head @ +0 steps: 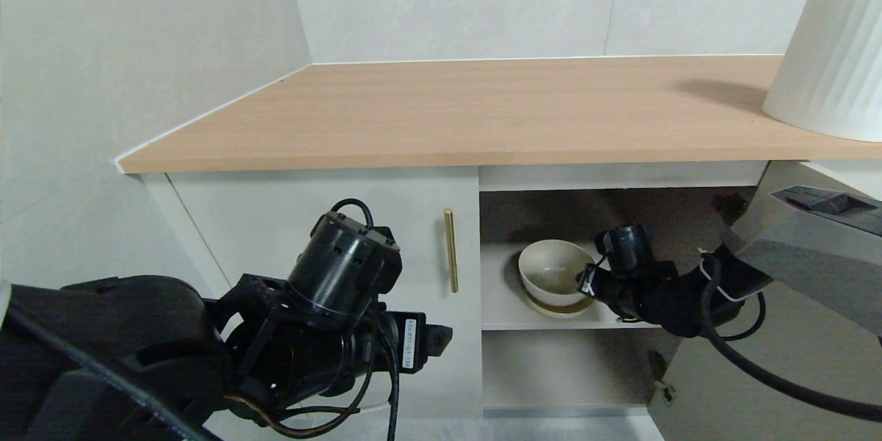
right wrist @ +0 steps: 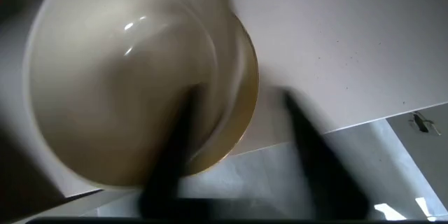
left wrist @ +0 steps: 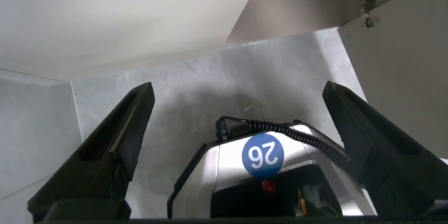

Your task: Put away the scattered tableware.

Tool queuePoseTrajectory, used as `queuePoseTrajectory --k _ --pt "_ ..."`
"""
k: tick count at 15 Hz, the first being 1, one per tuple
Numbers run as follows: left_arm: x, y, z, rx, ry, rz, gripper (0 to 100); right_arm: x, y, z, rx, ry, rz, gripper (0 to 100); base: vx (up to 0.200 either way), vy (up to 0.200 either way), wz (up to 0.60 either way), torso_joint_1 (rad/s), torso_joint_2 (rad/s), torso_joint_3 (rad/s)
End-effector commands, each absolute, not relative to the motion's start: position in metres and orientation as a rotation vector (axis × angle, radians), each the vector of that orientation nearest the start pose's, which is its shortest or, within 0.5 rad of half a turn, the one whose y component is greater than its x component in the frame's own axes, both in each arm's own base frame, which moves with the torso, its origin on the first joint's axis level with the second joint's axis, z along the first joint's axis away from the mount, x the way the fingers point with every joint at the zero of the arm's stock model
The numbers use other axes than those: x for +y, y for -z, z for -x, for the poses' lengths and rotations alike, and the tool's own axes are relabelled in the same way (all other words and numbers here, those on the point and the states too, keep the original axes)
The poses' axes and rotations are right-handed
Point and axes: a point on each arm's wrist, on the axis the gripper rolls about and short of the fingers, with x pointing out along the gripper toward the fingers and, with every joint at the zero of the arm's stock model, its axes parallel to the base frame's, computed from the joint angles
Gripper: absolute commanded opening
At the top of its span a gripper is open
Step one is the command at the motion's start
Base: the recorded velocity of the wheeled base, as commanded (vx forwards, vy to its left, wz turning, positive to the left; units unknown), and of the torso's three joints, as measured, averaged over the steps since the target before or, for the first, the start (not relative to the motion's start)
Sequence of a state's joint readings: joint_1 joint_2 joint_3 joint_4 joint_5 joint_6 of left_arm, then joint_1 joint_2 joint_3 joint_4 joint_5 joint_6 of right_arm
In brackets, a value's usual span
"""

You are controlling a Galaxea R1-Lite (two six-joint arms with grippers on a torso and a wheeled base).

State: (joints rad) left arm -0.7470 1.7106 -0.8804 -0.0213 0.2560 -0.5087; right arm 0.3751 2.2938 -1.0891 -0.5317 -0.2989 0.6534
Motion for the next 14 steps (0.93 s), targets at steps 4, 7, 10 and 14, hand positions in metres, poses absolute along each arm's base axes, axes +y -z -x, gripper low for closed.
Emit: queuePoseTrajectory --k 4,7,10,14 --pt "-0.186 -0.153 -0.212 0.776 0.263 0.101 100 0.144 -0.032 -0.373 0.639 0.120 -0.397 100 0.000 0.000 0.00 0.000 0.00 0.000" --pt "-0.166 -0.182 -0.204 0.687 0.257 0.149 100 0.151 -0.042 -0.331 0.695 0.031 -0.255 100 0.000 0.000 0.00 0.000 0.00 0.000" --pt "-0.121 -0.210 -0.154 0.689 0.261 0.143 100 0.142 -0.089 -0.258 0.681 -0.187 -0.128 100 0.000 0.000 0.00 0.000 0.00 0.000" --pt "-0.074 -0.218 -0.128 0.625 0.252 0.164 100 0.120 -0.147 -0.184 0.715 -0.346 0.021 100 0.000 0.000 0.00 0.000 0.00 0.000"
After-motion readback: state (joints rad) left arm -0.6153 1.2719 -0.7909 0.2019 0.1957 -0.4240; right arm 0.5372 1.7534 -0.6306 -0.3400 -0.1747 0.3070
